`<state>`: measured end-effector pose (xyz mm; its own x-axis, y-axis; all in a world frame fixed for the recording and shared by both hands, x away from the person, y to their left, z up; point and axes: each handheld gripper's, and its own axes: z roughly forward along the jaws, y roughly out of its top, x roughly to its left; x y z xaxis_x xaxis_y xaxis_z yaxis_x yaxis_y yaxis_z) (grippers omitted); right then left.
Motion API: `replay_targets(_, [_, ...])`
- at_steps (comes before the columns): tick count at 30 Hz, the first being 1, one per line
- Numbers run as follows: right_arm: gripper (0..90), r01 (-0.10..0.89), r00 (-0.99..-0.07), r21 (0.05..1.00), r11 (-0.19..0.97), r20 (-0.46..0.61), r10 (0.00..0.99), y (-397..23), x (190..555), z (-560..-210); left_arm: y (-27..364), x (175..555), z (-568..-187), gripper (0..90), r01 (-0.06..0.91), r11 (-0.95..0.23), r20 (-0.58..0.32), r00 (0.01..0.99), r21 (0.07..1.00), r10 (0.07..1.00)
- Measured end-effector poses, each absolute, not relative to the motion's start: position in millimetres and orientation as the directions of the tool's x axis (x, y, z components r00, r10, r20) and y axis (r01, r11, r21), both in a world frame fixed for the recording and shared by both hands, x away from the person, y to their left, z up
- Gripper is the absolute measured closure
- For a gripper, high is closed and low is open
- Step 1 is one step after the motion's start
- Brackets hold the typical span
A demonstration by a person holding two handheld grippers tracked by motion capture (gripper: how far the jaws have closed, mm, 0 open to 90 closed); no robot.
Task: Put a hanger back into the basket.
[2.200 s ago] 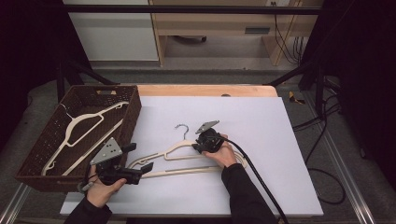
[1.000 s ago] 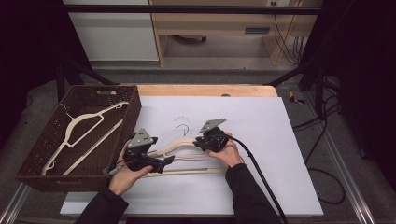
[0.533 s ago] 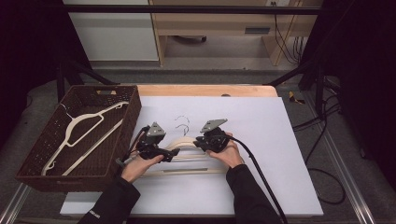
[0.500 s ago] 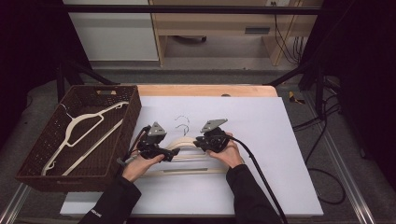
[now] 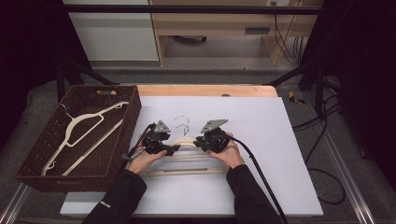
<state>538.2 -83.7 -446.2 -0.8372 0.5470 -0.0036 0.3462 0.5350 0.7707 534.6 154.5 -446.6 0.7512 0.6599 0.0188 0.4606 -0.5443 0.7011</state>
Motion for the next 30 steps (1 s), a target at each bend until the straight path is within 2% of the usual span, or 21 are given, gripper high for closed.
replay_targets(14, [75.9, 0.335, -0.843, 0.772, 0.540, -0.011, 0.538, -86, 535, -443, 147, 537, -449, 72.6, 0.454, -0.598, 0.008, 0.792, 0.660, 0.610])
replay_targets(18, [75.6, 0.342, -0.837, 0.779, 0.526, -0.002, 0.547, -86, 533, -440, 146, 532, -446, 73.5, 0.420, -0.615, 0.048, 0.799, 0.668, 0.599])
replay_targets(27, [49.5, 0.343, -0.834, 0.818, 0.462, 0.038, 0.551, -93, 520, -422, 144, 510, -430, 74.5, 0.325, -0.645, 0.141, 0.815, 0.692, 0.562])
replay_targets(30, [44.1, 0.339, -0.837, 0.825, 0.452, 0.045, 0.545, -95, 515, -415, 144, 501, -423, 74.6, 0.281, -0.682, 0.195, 0.824, 0.675, 0.532])
